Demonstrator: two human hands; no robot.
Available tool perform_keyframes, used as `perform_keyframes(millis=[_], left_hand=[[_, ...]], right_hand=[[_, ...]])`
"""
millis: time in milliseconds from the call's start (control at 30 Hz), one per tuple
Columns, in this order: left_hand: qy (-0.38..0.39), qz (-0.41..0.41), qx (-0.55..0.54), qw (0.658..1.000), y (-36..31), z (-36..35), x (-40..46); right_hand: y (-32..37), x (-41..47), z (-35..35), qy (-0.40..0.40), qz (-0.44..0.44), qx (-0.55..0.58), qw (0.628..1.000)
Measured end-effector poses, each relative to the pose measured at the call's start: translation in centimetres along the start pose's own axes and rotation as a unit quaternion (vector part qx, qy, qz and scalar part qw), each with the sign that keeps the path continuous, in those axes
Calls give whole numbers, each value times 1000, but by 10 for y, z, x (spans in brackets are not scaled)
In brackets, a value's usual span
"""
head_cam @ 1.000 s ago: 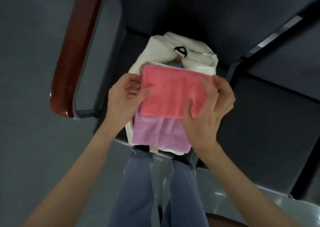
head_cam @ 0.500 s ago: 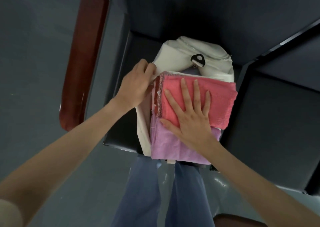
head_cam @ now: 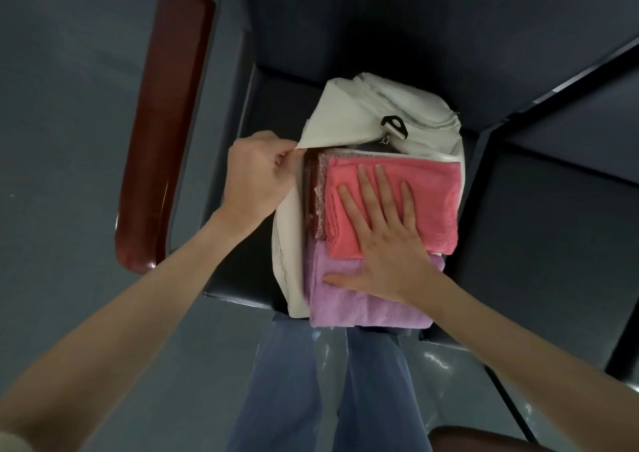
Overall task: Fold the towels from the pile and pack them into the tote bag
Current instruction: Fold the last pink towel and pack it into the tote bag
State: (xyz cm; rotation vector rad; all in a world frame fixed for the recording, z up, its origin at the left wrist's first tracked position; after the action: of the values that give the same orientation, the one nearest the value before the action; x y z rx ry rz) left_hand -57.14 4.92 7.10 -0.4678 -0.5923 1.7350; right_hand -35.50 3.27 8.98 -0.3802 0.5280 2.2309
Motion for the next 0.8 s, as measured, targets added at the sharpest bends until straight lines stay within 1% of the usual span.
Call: perform_keyframes(millis=[100, 200, 300, 367, 433, 500, 567, 600, 667, 800], left_hand=[[5, 18, -19, 1000, -20, 3, 0], [20, 28, -28, 999, -31, 2, -1], [65, 58, -19, 996, -29, 2, 8], [97, 64, 5, 993, -28, 2, 16], [97, 27, 53, 994, -30, 3, 24], [106, -52, 100, 988, -36, -1, 30], [124, -133, 143, 973, -44, -5, 38], [134, -161, 166, 964, -46, -6, 42], [164, -184, 199, 948, -47, -8, 50], [217, -215, 270, 913, -46, -15, 56]], right_hand=[[-5, 8, -4, 24, 12, -9, 1000], [-12, 28, -5, 33, -14, 12, 999], [-13, 35, -4, 34, -23, 21, 999], [-11, 34, -5, 25, -25, 22, 999], [-7, 31, -7, 18, -34, 28, 999], [-4, 26, -8, 3, -42, 34, 999], [-4, 18, -5, -27, -32, 43, 998], [-5, 12, -1, -44, -24, 40, 998], [-9, -1, 6, -61, -23, 13, 998], [-15, -15, 7, -32, -31, -11, 999]])
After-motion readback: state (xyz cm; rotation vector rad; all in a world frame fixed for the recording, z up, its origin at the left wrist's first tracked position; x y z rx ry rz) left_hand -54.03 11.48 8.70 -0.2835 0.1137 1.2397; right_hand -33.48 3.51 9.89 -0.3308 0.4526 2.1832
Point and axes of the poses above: each hand's wrist, its own x-axis towards the middle knuckle, its own z-axis out of the back of the hand, y = z × x, the point moved 1 cm from there along x, towards the middle knuckle, and after that the axes turned 7 degrees about x, right-handed, at the moved point
